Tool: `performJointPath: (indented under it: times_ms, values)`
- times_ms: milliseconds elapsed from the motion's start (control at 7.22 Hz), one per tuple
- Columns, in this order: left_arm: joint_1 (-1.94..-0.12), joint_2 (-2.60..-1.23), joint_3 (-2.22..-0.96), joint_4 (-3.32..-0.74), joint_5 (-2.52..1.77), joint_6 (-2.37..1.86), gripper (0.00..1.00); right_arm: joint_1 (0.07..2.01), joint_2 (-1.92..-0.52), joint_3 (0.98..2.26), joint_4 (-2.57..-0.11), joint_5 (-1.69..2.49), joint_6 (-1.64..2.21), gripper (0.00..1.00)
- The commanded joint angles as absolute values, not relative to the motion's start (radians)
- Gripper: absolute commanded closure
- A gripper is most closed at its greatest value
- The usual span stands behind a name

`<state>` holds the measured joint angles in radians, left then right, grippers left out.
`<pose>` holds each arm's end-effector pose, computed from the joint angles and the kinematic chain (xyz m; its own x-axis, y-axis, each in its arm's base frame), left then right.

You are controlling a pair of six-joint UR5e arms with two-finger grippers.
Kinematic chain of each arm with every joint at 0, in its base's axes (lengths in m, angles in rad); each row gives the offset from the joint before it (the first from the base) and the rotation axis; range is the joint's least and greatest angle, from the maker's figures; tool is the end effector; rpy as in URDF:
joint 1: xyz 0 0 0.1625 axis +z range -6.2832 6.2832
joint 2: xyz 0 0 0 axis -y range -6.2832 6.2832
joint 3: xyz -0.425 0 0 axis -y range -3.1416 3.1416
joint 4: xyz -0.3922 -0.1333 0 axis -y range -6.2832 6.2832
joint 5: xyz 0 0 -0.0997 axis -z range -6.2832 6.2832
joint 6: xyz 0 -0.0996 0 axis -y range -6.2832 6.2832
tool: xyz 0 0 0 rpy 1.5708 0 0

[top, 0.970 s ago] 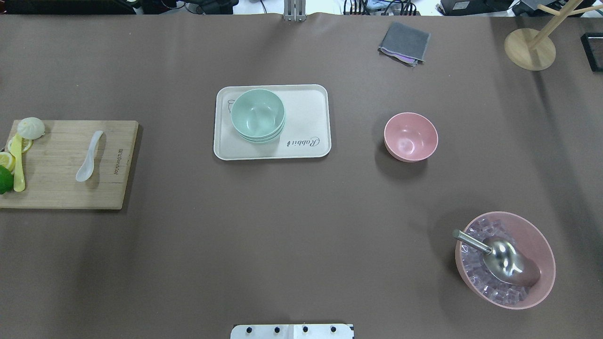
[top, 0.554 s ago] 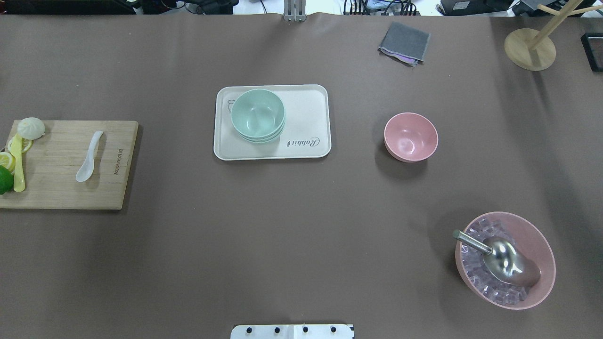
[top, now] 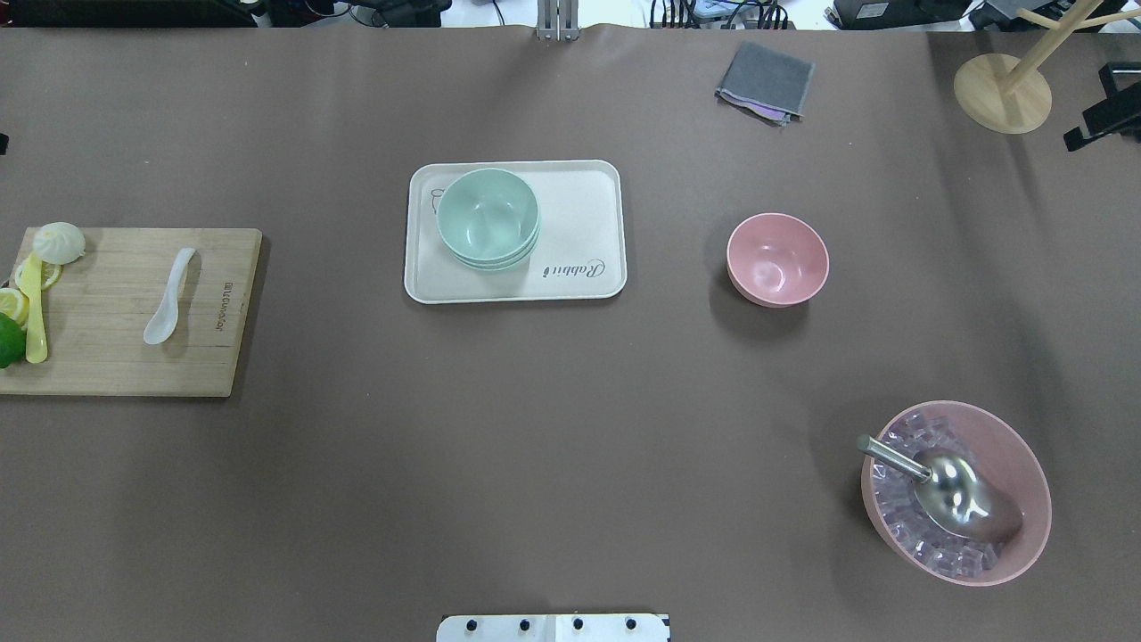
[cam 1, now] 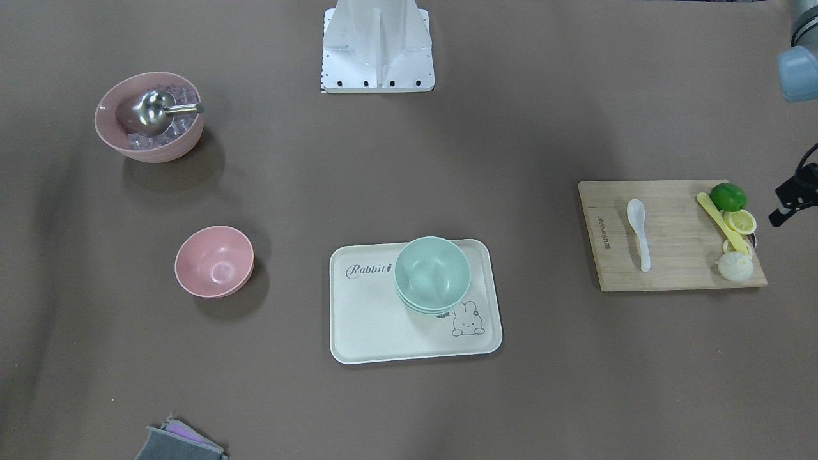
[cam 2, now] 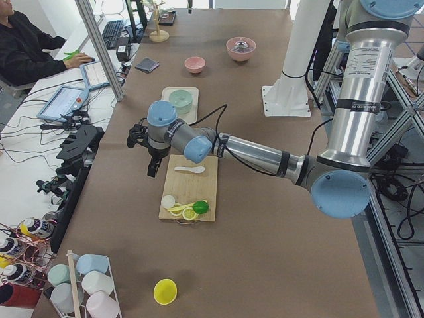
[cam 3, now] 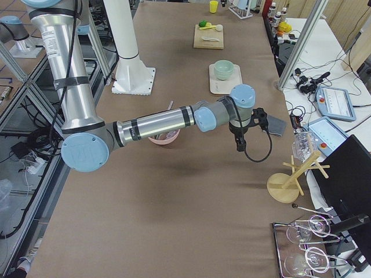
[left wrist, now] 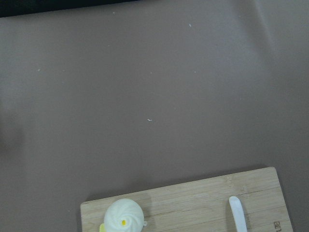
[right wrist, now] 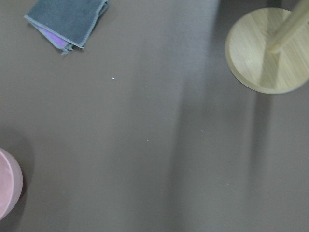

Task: Stack pink bowl on green and place spoon
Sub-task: 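Reach the right gripper to the pink bowl rim and grasp it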

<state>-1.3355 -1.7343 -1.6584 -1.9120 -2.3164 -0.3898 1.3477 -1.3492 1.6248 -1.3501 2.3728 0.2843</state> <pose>0.0696 -0.5722 0.4894 0.6527 0.1925 -0.7328 0.0590 0.9513 0.3025 -0.0707 -0.5905 0.4838 0.6327 -0.2275 0.7402 0.0178 0.9599 0.2798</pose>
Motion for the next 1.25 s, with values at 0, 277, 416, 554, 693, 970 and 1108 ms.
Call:
performJointPath:
  times_ms: [0, 277, 416, 554, 693, 970, 1108]
  values:
    - [-1.286, -1.799, -1.602, -1.919, -2.307, -0.525, 0.02, 1.213, -1.312, 1.601, -1.204, 2.288, 0.547, 0.0]
    - [-1.264, -1.799, -1.6, -1.994, -2.293, -0.632, 0.02, 1.094, -1.266, 1.594, -1.184, 2.267, 0.713, 0.0]
    - [-1.258, -1.799, -1.597, -1.997, -2.274, -0.63, 0.02, 1.077, -1.266, 1.601, -1.18, 2.235, 0.721, 0.0]
    - [-1.255, -1.798, -1.594, -2.0, -2.275, -0.632, 0.02, 0.992, -1.266, 1.588, -1.116, 2.17, 0.724, 0.0]
    - [-1.255, -1.801, -1.597, -2.0, -2.275, -0.635, 0.02, 0.939, -1.266, 1.583, -1.076, 2.114, 0.78, 0.0]
    - [-1.255, -1.801, -1.598, -2.0, -2.276, -0.634, 0.02, 0.878, -1.284, 1.575, -1.063, 2.105, 0.816, 0.0]
    - [-1.255, -1.801, -1.601, -2.0, -2.276, -0.635, 0.02, 0.859, -1.292, 1.575, -1.063, 2.105, 0.816, 0.0]
